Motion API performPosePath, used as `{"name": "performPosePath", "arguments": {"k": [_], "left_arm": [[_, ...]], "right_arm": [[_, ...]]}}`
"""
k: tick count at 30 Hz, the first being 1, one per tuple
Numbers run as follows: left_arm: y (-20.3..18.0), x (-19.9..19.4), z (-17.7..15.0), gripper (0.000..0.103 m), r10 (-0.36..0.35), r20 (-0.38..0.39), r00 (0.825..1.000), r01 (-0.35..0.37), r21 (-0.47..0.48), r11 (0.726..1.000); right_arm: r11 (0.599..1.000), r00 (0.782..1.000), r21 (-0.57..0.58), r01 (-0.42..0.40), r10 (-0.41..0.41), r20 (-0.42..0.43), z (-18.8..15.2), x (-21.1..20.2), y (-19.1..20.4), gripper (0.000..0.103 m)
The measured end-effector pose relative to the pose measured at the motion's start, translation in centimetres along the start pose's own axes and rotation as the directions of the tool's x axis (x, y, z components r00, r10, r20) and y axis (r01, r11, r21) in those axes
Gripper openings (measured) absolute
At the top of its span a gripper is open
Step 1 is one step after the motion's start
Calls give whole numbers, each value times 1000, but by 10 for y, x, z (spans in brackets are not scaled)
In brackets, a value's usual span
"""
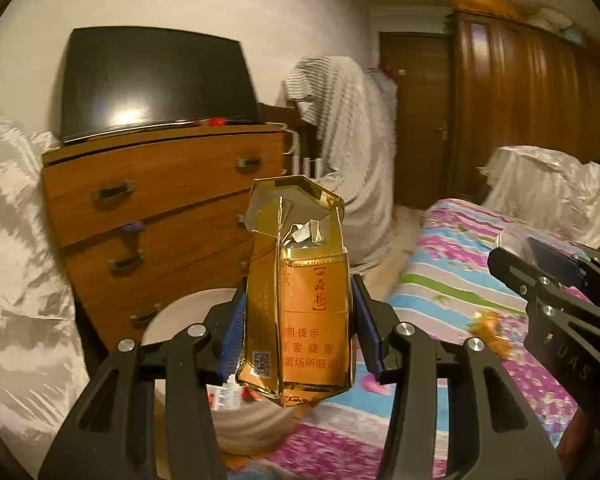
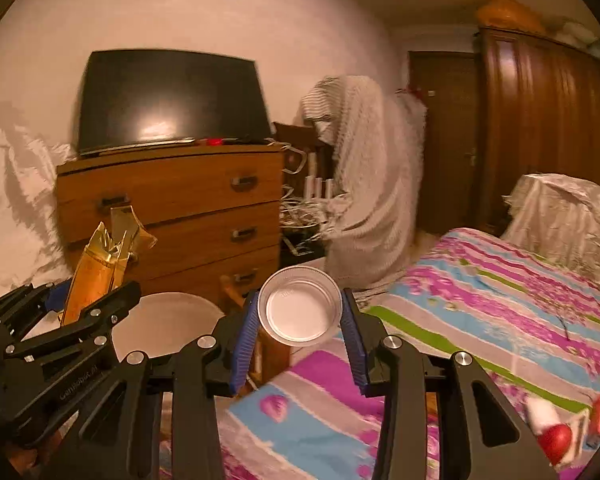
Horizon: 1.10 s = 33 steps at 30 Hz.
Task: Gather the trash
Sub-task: 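Carry the cigarette box and white lid with both tools over the bucket, then open both tools to drop the cigarette box and lid into the bucket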
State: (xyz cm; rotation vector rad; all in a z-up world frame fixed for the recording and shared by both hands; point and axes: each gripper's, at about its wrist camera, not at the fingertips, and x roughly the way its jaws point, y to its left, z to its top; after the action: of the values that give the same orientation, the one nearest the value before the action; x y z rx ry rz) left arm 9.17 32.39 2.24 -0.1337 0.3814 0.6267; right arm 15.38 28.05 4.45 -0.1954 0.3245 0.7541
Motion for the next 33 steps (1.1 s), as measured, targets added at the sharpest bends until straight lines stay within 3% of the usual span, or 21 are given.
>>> {"name": "performPosePath", "arguments": {"k": [6, 11, 14, 19, 21, 24, 28, 33], "left_arm": [[44, 27, 6, 46, 39, -59, 997, -42, -37, 998], [72, 62, 6, 47, 34, -138, 990, -40, -47, 998], [87, 79, 2, 47, 8, -199, 980, -22, -64, 998], [115, 120, -11, 47, -42, -321, 946, 10, -100, 995], [122, 131, -16, 47, -40, -348, 937, 6, -98, 995], [132, 142, -22, 47, -40, -380, 924, 1, -103, 995], [150, 151, -28, 47, -25, -400, 916, -22, -113, 993], [166, 162, -33, 47, -23, -419, 908, -37, -135, 990]], "right_arm": [[995, 994, -48, -86, 83, -70, 22, 53, 51, 41], [980, 963, -53, -192, 178, -202, 33, 116, 83, 41], [969, 927, -38, -245, 223, -301, 33, 158, 99, 41], [946, 837, 17, -323, 294, -462, 29, 225, 116, 41], [935, 789, 38, -352, 318, -526, 26, 252, 125, 41], [931, 748, 52, -360, 321, -580, 19, 280, 134, 41], [930, 715, 63, -363, 321, -621, 11, 300, 136, 41], [934, 708, 62, -352, 309, -636, 2, 310, 132, 41]]}}
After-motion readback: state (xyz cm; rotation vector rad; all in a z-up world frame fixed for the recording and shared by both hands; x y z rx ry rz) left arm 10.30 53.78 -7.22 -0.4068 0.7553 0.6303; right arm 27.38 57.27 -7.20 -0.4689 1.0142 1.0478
